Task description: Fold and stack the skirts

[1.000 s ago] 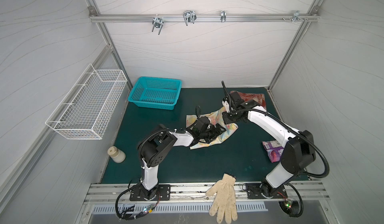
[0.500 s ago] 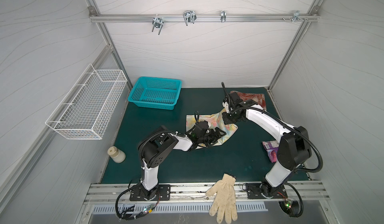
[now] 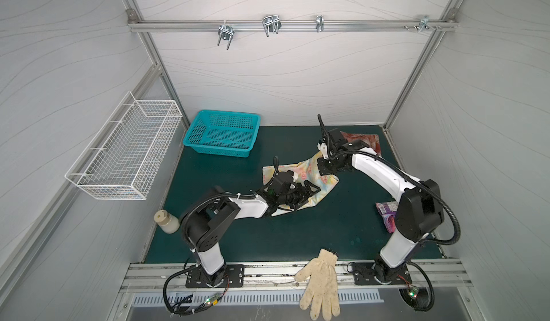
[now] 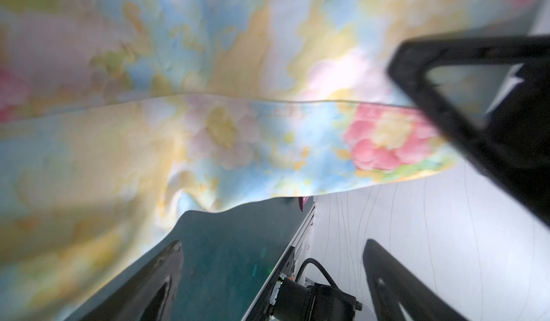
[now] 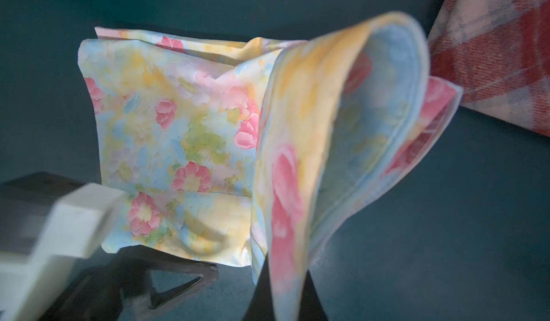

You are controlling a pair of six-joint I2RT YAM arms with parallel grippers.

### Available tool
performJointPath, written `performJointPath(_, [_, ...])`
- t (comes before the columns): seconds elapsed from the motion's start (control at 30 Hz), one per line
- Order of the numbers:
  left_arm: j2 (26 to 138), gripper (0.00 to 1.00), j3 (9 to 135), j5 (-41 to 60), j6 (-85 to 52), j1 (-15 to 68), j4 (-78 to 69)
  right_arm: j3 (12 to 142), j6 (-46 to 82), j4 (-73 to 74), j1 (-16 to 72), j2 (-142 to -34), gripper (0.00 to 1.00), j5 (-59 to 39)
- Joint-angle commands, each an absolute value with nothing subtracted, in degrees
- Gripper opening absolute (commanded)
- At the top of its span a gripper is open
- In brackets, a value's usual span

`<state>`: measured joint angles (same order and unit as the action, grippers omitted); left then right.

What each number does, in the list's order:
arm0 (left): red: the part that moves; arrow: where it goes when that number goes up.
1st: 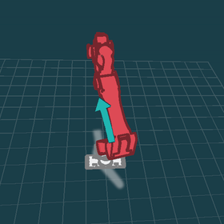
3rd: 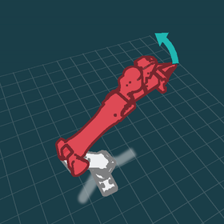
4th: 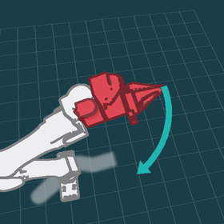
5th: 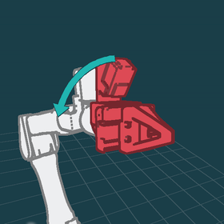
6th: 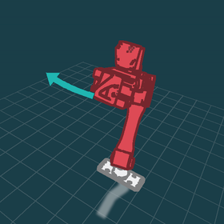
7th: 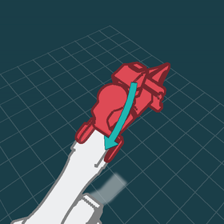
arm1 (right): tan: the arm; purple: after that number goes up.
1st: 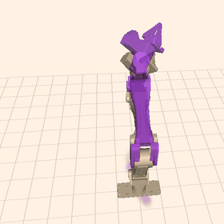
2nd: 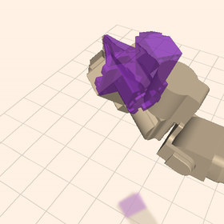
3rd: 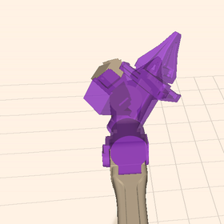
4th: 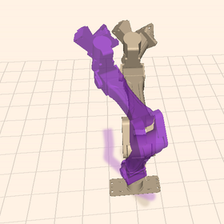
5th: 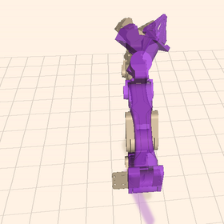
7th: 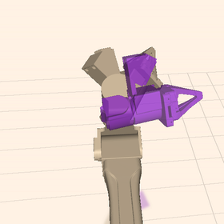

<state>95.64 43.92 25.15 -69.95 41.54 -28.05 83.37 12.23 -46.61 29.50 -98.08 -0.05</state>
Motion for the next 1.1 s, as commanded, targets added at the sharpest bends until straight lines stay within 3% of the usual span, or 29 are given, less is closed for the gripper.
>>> performJointPath(0.0, [90.7, 0.95, 45.9, 25.1, -65.3, 37.5, -19.7, 84.7, 12.3, -48.3, 29.2, -97.8, 0.00, -0.7])
performJointPath(0.37, [85.3, 0.96, 42.5, 19.3, -53.5, 29.2, -2.7, 85.4, 13.1, -48.5, 29.2, -98.1, 0.00, -3.9])
performJointPath(1.07, [91.5, 0.96, 37.8, 16.9, -52.4, 28.6, -6.5, 86.4, 21.7, -44.1, 30.8, -98.4, 0.00, -16.7])
